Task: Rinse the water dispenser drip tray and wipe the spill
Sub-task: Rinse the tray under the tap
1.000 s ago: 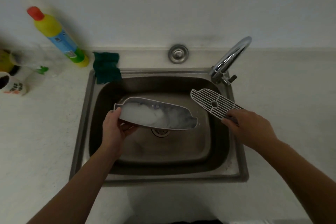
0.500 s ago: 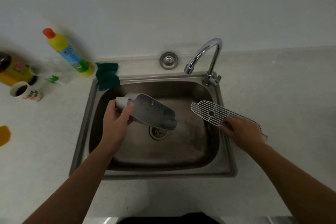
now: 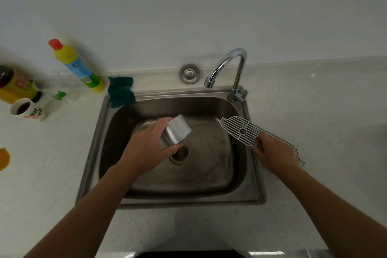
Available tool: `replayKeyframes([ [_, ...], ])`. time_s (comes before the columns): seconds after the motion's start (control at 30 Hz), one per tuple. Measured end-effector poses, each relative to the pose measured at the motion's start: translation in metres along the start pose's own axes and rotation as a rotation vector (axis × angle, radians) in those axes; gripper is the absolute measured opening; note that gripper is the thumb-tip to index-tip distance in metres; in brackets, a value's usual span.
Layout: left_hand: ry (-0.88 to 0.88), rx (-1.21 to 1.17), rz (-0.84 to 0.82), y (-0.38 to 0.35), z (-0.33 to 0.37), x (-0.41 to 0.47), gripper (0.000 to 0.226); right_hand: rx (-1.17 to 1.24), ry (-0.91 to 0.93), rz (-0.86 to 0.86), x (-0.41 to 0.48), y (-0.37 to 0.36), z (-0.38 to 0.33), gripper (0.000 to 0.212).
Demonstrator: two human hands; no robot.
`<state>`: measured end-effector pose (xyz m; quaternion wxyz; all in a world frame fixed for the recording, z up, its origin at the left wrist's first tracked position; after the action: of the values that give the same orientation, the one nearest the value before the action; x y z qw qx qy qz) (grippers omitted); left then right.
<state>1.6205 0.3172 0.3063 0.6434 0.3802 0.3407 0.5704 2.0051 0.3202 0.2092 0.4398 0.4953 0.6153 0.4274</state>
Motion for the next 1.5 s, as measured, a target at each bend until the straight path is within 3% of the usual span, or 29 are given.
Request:
replayKeyframes([
  [0.07,0.091,-0.154,0.039,-0.003,-0.003,-0.001,0.066,0.022,0.001,-0.001,-0.002,0.002,-0.001,0.028],
  [0.2,0.356,-0.649,0.227,-0.004,-0.018,-0.007,0.039,0.106,-0.025,0.04,-0.002,0.005,-0.004,0.023],
  [0.33,0.639,-1.139,0.299,-0.008,-0.036,-0.014,0.029,0.142,-0.001,0.123,0.02,0.02,-0.021,0.019],
  [0.47,0.925,-1.459,0.325,-0.015,-0.051,-0.014,0.039,0.204,-0.012,0.222,0.066,0.046,-0.043,0.021],
  [0.6,1.017,-1.702,0.286,-0.02,-0.056,-0.011,0.048,0.292,-0.198,0.173,0.122,0.062,-0.053,0.042],
  [0.77,1.014,-1.794,0.231,-0.026,-0.055,0.005,0.047,0.116,-0.232,0.097,0.161,0.063,-0.046,0.018],
  [0.93,1.004,-1.816,0.188,-0.032,-0.054,0.026,0.038,-0.026,-0.029,0.089,0.155,0.048,-0.06,0.014],
  [1.03,1.005,-1.808,0.162,-0.034,-0.05,0.031,0.039,0.019,-0.068,0.029,0.141,0.041,-0.074,0.027],
  [1.13,1.015,-1.784,0.122,-0.037,-0.051,0.038,0.04,0.308,-0.227,0.103,0.13,0.047,-0.082,0.024],
  [1.2,1.02,-1.765,0.102,-0.04,-0.05,0.041,0.04,0.552,-0.315,0.159,0.115,0.052,-0.09,0.033],
  [1.3,1.027,-1.734,0.065,-0.048,-0.049,0.045,0.042,0.829,-0.387,0.113,0.089,0.059,-0.105,0.047],
  [1.5,1.044,-1.72,-0.023,-0.064,-0.041,0.053,0.046,1.124,-0.605,0.073,0.069,0.066,-0.108,0.041],
])
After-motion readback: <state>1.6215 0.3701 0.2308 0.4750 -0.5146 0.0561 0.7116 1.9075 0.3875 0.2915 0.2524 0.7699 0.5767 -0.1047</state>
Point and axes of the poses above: each hand's wrist, its own x-axis towards the middle knuckle, its own y-axis out of the back of the hand, z = x × y, the point moved 1 cm from there along x, towards the middle knuckle, and after that the axes turned 8 degrees about y, right-handed, at the moved point
